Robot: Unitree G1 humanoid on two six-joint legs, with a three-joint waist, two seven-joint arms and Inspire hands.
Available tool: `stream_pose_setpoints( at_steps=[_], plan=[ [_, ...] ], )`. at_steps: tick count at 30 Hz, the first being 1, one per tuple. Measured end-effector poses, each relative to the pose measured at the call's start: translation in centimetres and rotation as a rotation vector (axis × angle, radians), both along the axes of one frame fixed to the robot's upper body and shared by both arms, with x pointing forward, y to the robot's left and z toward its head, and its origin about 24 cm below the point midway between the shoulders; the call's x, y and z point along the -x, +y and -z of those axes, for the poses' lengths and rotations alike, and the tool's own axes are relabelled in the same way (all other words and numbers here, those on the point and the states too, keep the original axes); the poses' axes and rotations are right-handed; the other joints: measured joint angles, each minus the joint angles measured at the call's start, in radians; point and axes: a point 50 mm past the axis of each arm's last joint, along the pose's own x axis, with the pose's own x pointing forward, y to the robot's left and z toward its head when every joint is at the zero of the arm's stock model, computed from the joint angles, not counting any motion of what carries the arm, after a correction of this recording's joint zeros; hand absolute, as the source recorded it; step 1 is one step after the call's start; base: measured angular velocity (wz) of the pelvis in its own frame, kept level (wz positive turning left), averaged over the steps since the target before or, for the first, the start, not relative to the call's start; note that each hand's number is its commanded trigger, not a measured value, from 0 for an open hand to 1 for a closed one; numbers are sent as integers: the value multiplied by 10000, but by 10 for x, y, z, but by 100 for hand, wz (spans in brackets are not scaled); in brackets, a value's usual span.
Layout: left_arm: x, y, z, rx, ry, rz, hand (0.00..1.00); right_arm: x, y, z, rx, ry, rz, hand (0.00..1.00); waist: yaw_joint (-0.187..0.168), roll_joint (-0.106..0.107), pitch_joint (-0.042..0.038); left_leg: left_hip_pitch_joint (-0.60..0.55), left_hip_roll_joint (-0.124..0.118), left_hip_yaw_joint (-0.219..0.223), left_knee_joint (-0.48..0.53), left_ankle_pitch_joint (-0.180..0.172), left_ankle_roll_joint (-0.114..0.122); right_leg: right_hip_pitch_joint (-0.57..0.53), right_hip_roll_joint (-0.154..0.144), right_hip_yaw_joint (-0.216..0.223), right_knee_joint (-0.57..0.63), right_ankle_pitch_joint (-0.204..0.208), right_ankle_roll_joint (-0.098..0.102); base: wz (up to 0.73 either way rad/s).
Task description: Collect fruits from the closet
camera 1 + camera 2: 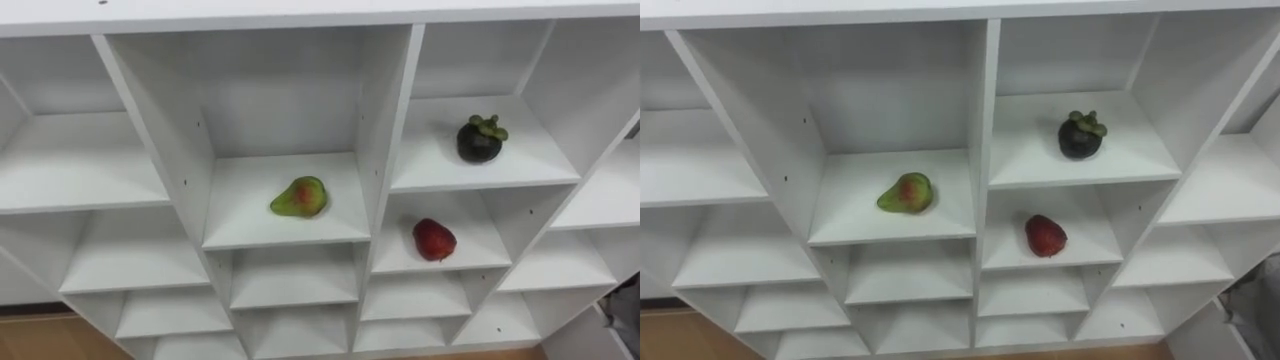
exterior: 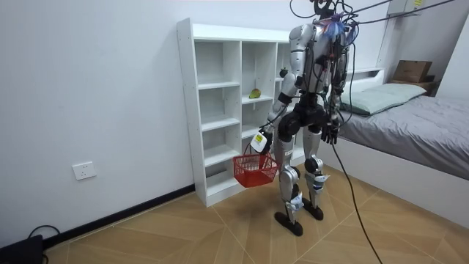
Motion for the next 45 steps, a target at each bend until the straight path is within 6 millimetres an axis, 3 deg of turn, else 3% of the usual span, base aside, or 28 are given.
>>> stream_pose_setpoints(
  at_steps=[5,10,19,23,28,33,39,45],
  plan=[
    [3,0,0,-201,31,-28,100,-3,-1,-1,259,-306,156,0,29,18,6,-82,-6,-82,16,0,0,-11,-3,-78,-27,-1,1,5],
    [6,0,1,-434,196,96,100,-18,-2,-2,451,-1310,869,0,38,28,9,-225,-12,-149,41,0,0,-102,-6,-144,-55,0,1,4],
    [-6,0,-2,-573,-531,541,100,-76,1,-18,302,-4566,629,0,-55,-16,15,-442,-13,-149,48,2,-1,-311,-13,-192,-41,9,-6,0],
    [-13,-1,-3,-645,-897,632,100,-94,5,-36,374,-6144,93,0,-80,-89,-24,-418,-9,-150,30,2,-2,-324,-7,-204,-27,12,-8,0],
    [-17,0,-5,-678,-1263,716,100,-110,8,-60,901,-7684,-1022,0,-140,-70,-3,-438,-2,-94,25,2,-1,-380,-2,-179,-21,27,-12,-1],
    [-24,-1,-9,-690,-1881,830,100,-120,11,-90,1515,-9309,-1503,0,-145,45,-76,-628,6,-22,65,5,3,-606,2,-135,12,85,-9,-5],
    [-22,-3,-8,-463,-2066,447,100,-144,18,-128,2048,-11701,-1498,0,-246,111,-68,-639,7,-16,109,13,16,-672,9,-13,61,128,-11,-4],
    [-16,-5,-6,-355,-1999,370,100,-153,19,-145,2737,-12943,-1376,0,-289,154,-64,-613,10,-7,143,13,17,-697,15,34,151,130,-12,-2]
  ],
)
